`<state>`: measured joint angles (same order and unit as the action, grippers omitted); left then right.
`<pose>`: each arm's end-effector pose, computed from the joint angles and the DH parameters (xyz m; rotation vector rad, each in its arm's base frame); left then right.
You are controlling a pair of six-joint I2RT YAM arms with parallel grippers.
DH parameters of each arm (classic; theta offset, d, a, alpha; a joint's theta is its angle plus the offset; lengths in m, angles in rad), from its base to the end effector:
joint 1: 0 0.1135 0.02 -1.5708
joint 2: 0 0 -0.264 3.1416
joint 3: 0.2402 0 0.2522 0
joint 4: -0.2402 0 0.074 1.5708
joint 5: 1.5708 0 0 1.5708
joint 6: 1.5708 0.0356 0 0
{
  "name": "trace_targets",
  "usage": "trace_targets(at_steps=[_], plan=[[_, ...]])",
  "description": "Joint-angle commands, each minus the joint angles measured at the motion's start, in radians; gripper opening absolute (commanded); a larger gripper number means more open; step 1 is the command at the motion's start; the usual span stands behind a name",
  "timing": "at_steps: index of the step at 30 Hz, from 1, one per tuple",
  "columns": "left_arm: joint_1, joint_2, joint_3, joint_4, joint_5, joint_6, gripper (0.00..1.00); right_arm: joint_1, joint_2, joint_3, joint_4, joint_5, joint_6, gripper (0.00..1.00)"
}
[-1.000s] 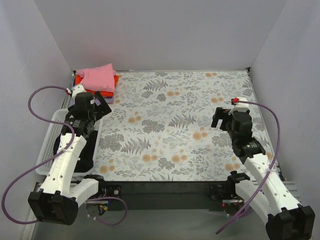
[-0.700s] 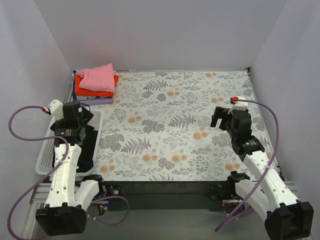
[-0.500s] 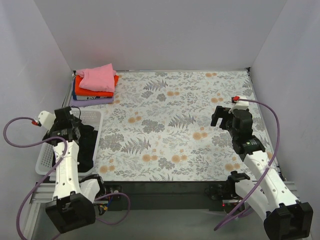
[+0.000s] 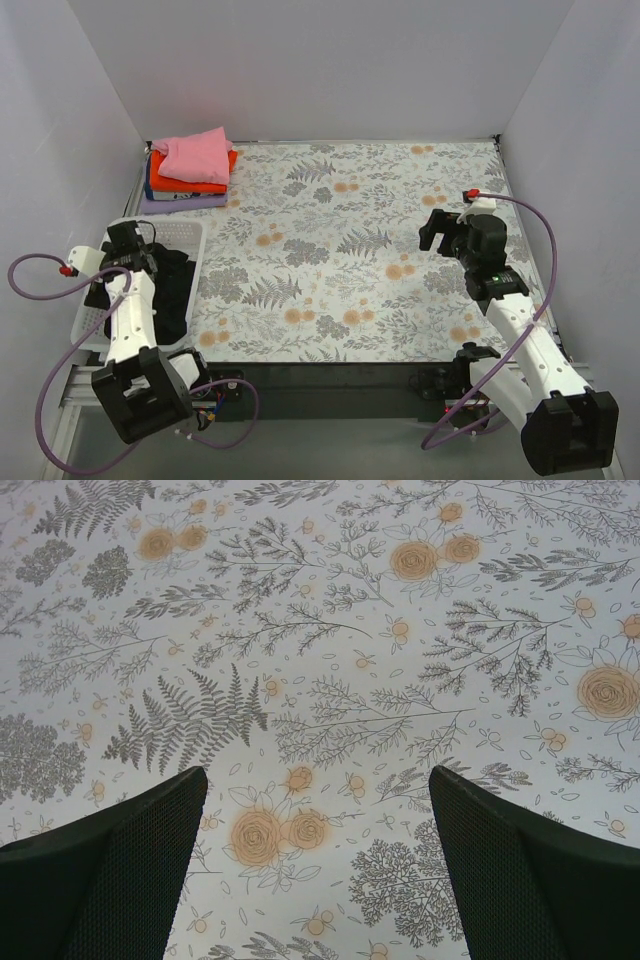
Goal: Fold and stack the t-shirts
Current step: Grab the tshirt from the pile
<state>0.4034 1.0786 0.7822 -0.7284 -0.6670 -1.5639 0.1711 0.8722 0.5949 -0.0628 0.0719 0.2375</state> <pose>0.1753 0.0988 0.2449 -2.0535 1.0965 0.3157 0.2029 0.0325 0.2698 0.1122 1.9121 0.2072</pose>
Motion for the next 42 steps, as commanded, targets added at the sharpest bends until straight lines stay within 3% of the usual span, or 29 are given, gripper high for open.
trace_targets(at_steps=[1, 9, 16, 18, 19, 21, 22, 23, 30, 34, 38, 42], plan=[[0.009, -0.019, -0.035, -0.005, -0.134, -0.051, 0.98, -0.016, 0.001, 0.049, 0.054, -0.058, 0.019, 0.99], [0.101, 0.105, -0.054, 0.075, -0.002, -0.027, 0.98, -0.033, 0.004, 0.054, 0.054, -0.098, 0.036, 0.98], [0.106, 0.268, -0.038, 0.106, 0.024, -0.035, 0.94, -0.038, 0.016, 0.059, 0.081, -0.122, 0.043, 0.98], [0.106, 0.279, -0.032, 0.121, 0.027, -0.025, 0.83, -0.039, 0.016, 0.059, 0.083, -0.126, 0.046, 0.98], [0.106, 0.284, -0.031, 0.13, 0.03, -0.018, 0.72, -0.041, 0.014, 0.059, 0.084, -0.126, 0.045, 0.98], [0.107, 0.281, -0.029, 0.142, 0.046, -0.002, 0.4, -0.042, 0.011, 0.059, 0.084, -0.126, 0.042, 0.98], [0.106, 0.264, -0.032, 0.145, 0.061, 0.002, 0.11, -0.044, 0.01, 0.059, 0.084, -0.126, 0.042, 0.98], [0.104, 0.25, -0.032, 0.138, 0.07, 0.002, 0.0, -0.045, 0.01, 0.059, 0.083, -0.126, 0.039, 0.98], [0.058, 0.008, 0.041, 0.101, 0.151, 0.083, 0.0, -0.05, 0.013, 0.066, 0.083, -0.135, 0.034, 0.98], [0.038, -0.104, 0.28, 0.035, 0.204, 0.111, 0.0, -0.05, 0.024, 0.077, 0.081, -0.152, 0.036, 0.98], [0.034, -0.105, 0.476, 0.053, 0.395, 0.165, 0.0, -0.05, 0.036, 0.092, 0.081, -0.175, 0.039, 0.98], [0.032, -0.071, 0.623, 0.155, 0.833, 0.235, 0.0, -0.05, 0.033, 0.101, 0.077, -0.179, 0.043, 0.98]])
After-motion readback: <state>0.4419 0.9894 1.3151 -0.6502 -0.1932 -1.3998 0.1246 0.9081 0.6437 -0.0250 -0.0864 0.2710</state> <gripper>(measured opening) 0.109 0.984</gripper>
